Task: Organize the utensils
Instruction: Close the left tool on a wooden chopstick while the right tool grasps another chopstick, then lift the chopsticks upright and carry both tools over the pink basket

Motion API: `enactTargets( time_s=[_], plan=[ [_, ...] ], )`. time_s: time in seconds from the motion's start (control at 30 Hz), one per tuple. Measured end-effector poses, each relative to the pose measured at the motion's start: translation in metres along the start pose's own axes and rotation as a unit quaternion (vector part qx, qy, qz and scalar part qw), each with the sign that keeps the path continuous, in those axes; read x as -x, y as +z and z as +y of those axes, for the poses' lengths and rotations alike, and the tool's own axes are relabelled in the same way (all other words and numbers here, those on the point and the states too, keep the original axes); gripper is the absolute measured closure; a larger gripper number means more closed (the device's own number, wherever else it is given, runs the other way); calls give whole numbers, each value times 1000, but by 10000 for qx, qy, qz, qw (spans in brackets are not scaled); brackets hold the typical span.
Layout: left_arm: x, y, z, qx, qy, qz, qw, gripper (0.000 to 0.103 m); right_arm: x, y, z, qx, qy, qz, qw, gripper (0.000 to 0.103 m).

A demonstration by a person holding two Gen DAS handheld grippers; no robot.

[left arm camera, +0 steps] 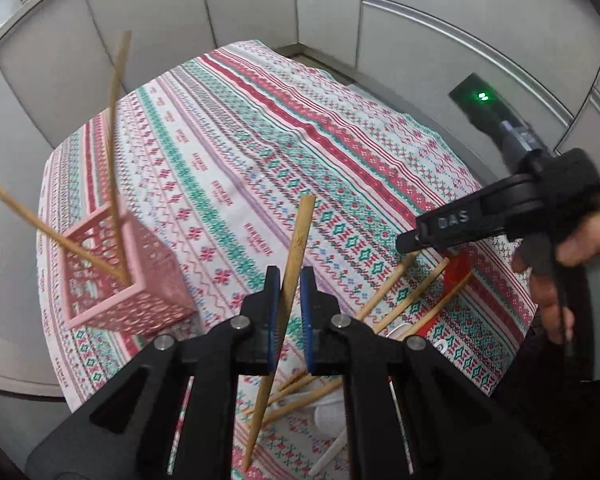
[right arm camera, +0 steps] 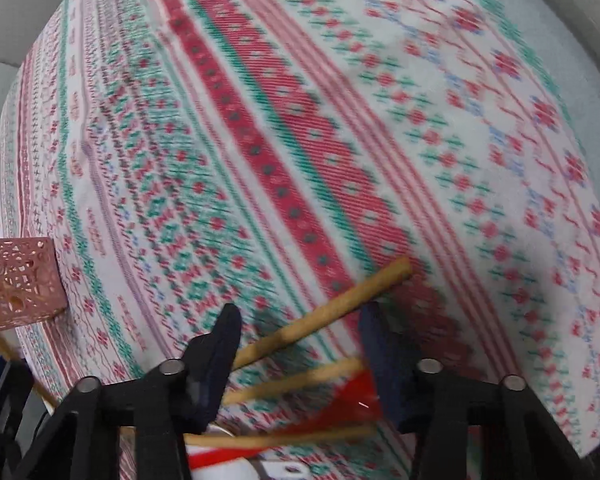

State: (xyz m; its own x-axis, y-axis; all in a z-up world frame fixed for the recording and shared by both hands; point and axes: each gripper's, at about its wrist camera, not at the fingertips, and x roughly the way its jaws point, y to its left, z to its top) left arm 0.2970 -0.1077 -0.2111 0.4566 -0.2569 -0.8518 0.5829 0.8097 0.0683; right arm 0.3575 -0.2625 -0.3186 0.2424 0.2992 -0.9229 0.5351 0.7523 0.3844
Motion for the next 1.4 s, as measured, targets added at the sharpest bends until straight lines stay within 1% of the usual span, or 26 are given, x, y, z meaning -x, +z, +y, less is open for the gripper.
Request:
enactTargets(
  time_s=[0.07,0.27,0.33,0.4,0.53,0.6,0.73,0.77,0.83,0.93,1.07,1.1,1.13,1.2,1.3,1.33,1.4],
  plan=[
    [6,-4,5,75,-4,-38,10000,93,-4,4,10,94,-97,-89,9999,56],
    [20,-17,20,259,-3,-142,9996,94,-11,14,33,197,-564,-458,9972,67],
    [24,-22,25,305,10,-160,9994,94,-13,19,38,155,-671,-596,9958,76],
    [26,-25,28,351,12,-171,9992,95,-14,23,39,48,-686,-718,9950,81],
    [31,-31,36,464,18,-211,9987,95,-17,33,36,-327,-440,-874,9947,90],
    [34,-33,41,525,11,-236,9983,95,-18,36,31,-550,-225,-874,9944,92],
    [40,-35,49,657,6,-318,9973,95,-19,43,15,-976,280,-794,9917,95],
    [41,-34,50,678,2,-330,9972,95,-20,45,11,-1093,482,-773,9898,95],
    [45,-34,54,747,-8,-386,9965,95,-19,47,6,-1244,749,-736,9867,96],
    [51,-34,59,835,-23,-487,9953,95,-11,48,-1,-1318,1035,-778,9828,97],
    [66,-33,64,973,-6,-691,9928,95,10,45,1,-1261,1358,-911,9784,97],
    [69,-32,64,988,0,-736,9924,95,18,43,1,-1213,1432,-960,9775,99],
    [74,-32,65,1009,3,-812,9916,95,27,38,-1,-1151,1514,-1013,9765,103],
    [85,-31,67,1060,13,-964,9897,95,42,34,4,-1006,1634,-1141,9748,103],
    [95,-29,72,1152,7,-1131,9869,95,61,27,11,-759,1626,-1318,9749,103],
    [98,-29,73,1201,-8,-1171,9858,95,65,25,12,-697,1576,-1332,9760,103],
    [101,-28,75,1269,-58,-1211,9845,95,69,25,16,-501,1236,-1384,9814,102]
  ],
)
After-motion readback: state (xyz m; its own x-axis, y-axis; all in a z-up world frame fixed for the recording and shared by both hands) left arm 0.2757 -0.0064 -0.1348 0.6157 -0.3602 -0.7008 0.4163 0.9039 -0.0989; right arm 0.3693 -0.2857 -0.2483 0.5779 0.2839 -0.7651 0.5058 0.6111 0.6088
